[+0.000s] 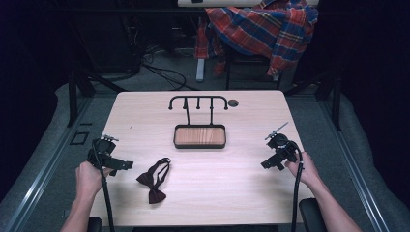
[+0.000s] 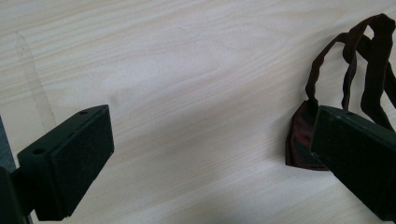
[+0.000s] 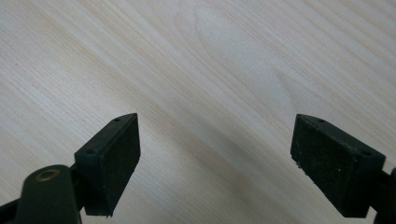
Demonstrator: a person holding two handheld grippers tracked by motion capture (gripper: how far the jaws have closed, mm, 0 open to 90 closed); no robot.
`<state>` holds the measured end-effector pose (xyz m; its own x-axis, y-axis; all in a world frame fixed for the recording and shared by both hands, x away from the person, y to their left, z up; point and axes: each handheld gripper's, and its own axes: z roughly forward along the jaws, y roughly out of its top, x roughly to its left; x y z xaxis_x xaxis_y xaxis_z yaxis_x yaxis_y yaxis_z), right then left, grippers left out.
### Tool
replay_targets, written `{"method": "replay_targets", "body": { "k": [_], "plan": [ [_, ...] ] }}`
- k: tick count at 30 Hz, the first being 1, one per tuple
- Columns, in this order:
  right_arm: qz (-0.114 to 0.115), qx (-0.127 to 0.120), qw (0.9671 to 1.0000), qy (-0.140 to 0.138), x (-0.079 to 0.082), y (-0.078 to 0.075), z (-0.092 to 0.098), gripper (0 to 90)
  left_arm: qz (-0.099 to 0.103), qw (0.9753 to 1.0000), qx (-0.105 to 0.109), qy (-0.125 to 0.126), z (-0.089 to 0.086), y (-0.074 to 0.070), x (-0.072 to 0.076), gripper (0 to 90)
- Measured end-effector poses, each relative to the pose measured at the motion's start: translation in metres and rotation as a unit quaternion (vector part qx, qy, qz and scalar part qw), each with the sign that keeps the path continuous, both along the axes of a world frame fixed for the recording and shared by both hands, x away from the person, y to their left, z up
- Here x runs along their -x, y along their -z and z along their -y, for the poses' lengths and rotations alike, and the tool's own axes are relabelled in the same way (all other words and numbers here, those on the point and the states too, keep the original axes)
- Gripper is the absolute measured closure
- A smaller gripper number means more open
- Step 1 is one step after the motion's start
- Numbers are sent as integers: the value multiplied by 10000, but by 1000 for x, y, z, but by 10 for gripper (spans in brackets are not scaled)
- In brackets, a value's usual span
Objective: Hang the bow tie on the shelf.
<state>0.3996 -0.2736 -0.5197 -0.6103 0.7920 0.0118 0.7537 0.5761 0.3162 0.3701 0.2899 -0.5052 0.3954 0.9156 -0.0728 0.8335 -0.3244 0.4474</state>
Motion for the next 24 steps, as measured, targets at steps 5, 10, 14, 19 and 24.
{"method": "replay_targets", "body": {
  "k": [5,10,14,19,24],
  "plan": [
    [-12,27,10000,20,0,1,0,158,61,9999,92,25,3,-3,-1,0],
    [-3,-73,10000,46,0,1,0,157,49,9998,174,37,3,-2,-5,0],
    [-22,-11,10000,17,0,0,-1,158,84,9996,257,78,8,-4,-10,0],
    [-44,39,10000,-64,1,-1,-3,157,94,9995,258,152,14,-5,-12,0],
    [-24,49,10000,-76,0,0,-3,158,95,9993,264,262,24,-4,-18,0]
  ]
}}
